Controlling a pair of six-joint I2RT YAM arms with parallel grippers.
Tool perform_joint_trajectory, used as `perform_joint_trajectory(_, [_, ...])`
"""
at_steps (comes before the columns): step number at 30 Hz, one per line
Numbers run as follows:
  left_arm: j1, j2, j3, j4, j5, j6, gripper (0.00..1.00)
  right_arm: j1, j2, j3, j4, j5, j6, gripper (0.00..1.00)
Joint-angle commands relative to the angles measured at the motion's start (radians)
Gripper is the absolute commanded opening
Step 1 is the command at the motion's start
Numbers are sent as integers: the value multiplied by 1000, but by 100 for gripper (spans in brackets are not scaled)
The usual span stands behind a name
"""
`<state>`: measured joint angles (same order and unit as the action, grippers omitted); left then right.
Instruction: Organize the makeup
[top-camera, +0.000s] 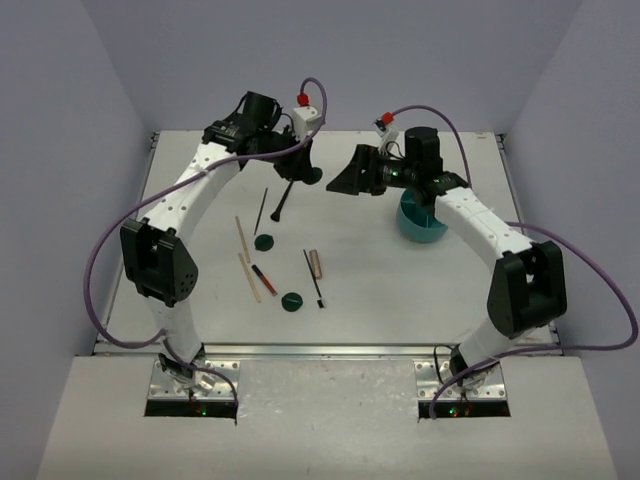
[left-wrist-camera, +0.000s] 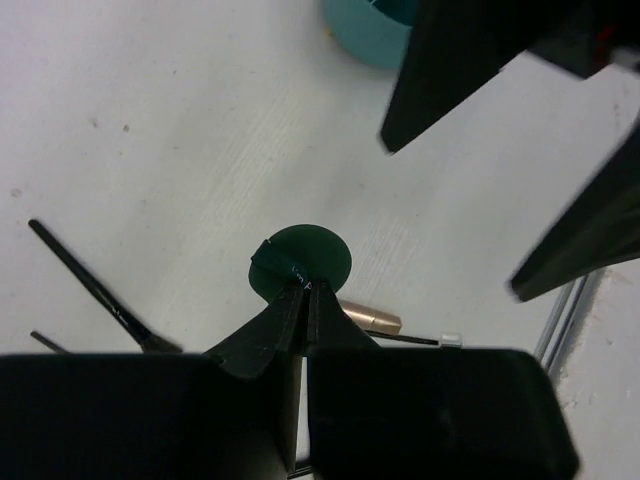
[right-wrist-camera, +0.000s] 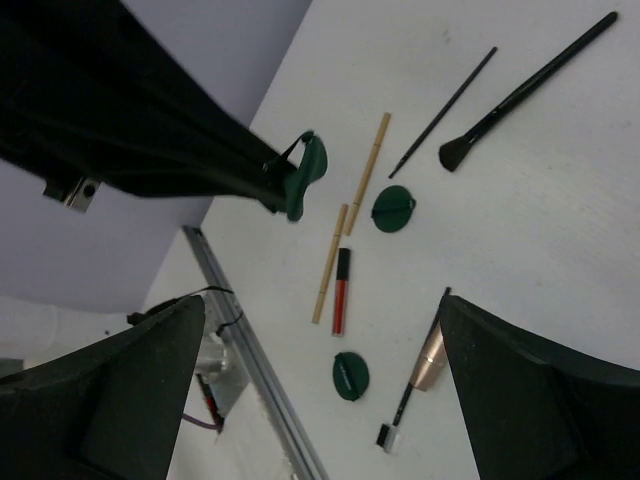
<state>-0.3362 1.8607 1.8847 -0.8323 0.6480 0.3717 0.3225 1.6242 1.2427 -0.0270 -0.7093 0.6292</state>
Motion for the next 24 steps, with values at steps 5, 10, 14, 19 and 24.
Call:
perform_joint_trajectory(5, [-31, -81, -66, 89, 107, -51, 0, 26, 52, -40, 351, -53, 338, 91])
perform_joint_trajectory(10, [-35, -105, -109, 87, 117, -39, 0, 27, 54, -89, 454, -29, 406, 73])
perform_joint_trajectory(14, [-35, -113, -116, 81, 121, -12, 0, 32, 52, -155, 567, -11, 473, 43])
perform_joint_trajectory(19, [-35, -114, -116, 85, 129, -5, 0, 42, 68, -156, 555, 9, 479, 42])
perform_joint_trajectory(24, [-35, -119, -131, 87, 131, -7, 0, 45, 93, -143, 565, -6, 480, 38])
